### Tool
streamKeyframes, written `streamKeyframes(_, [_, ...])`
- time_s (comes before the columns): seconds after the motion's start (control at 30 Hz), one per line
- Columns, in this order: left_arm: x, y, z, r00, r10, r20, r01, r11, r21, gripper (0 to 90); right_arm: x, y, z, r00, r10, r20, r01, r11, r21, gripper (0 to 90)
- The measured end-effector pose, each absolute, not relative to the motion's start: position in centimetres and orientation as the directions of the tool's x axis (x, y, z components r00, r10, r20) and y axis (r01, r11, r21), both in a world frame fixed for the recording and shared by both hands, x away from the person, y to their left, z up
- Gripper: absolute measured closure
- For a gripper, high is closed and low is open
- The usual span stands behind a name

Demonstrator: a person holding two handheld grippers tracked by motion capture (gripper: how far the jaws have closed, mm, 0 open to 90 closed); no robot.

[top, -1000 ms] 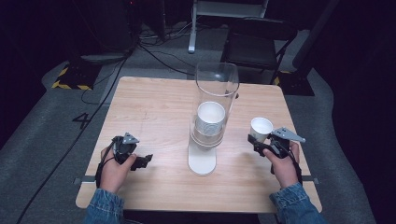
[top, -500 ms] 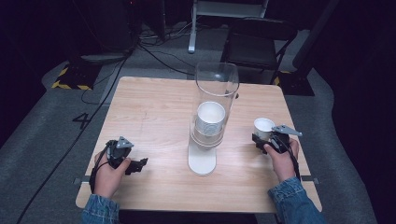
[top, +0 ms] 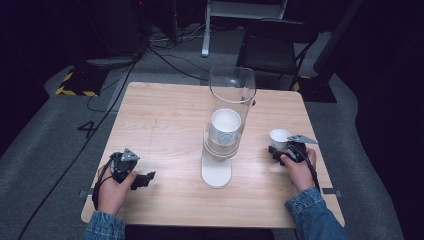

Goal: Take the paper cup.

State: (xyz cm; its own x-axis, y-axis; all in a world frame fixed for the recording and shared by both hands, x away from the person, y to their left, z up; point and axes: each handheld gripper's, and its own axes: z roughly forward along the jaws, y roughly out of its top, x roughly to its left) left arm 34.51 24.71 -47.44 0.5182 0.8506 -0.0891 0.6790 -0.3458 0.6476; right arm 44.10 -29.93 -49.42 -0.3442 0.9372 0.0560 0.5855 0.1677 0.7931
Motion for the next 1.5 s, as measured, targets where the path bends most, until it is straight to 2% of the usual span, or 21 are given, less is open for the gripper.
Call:
streamKeyframes(0.3, [34.6,24.6,-47.5,0.517,0.851,-0.097,0.684,-0.342,0.645,16.4,44.1,-30.2,-49.9,-0.334,0.941,0.055,0.598,0.166,0.784,30.5])
streamKeyframes(0.4, [34.6,24.6,-47.5,0.516,0.851,-0.094,0.683,-0.343,0.644,16.4,44.0,-30.3,-49.9,-0.335,0.941,0.053,0.598,0.169,0.784,26.9])
streamKeyframes(0.43, [34.7,24.6,-47.5,0.521,0.848,-0.096,0.682,-0.346,0.644,16.4,44.0,-30.3,-49.9,-0.33,0.943,0.05,0.596,0.168,0.786,20.8])
streamKeyframes(0.47, [34.7,24.6,-47.5,0.524,0.847,-0.092,0.679,-0.35,0.645,16.4,44.0,-30.3,-49.9,-0.33,0.943,0.048,0.592,0.168,0.788,18.9])
streamKeyframes(0.57, [34.7,24.5,-47.5,0.521,0.848,-0.097,0.68,-0.345,0.647,16.4,43.8,-30.3,-49.7,-0.327,0.943,0.054,0.587,0.158,0.794,15.6])
streamKeyframes(1.13, [34.1,24.8,-47.3,0.521,0.848,-0.1,0.679,-0.341,0.65,16.2,39.9,-31.6,-46.5,-0.37,0.926,0.069,0.511,0.142,0.848,15.6])
streamKeyframes(1.3, [33.6,25.1,-47.3,0.522,0.846,-0.107,0.679,-0.336,0.653,16.1,38.2,-32.1,-45.3,-0.414,0.906,0.084,0.478,0.138,0.867,15.5])
streamKeyframes(1.4, [33.4,25.1,-47.2,0.531,0.841,-0.098,0.671,-0.347,0.655,16.2,37.2,-32.0,-44.8,-0.474,0.875,0.102,0.464,0.15,0.873,15.5])
streamKeyframes(1.43, [33.3,25.0,-47.2,0.532,0.841,-0.101,0.669,-0.345,0.658,16.2,36.5,-31.5,-44.6,-0.523,0.842,0.132,0.465,0.152,0.872,15.4])
streamKeyframes(1.5, [33.2,24.9,-47.1,0.534,0.839,-0.105,0.67,-0.344,0.658,16.2,36.3,-31.3,-44.6,-0.545,0.827,0.138,0.462,0.159,0.872,15.4])
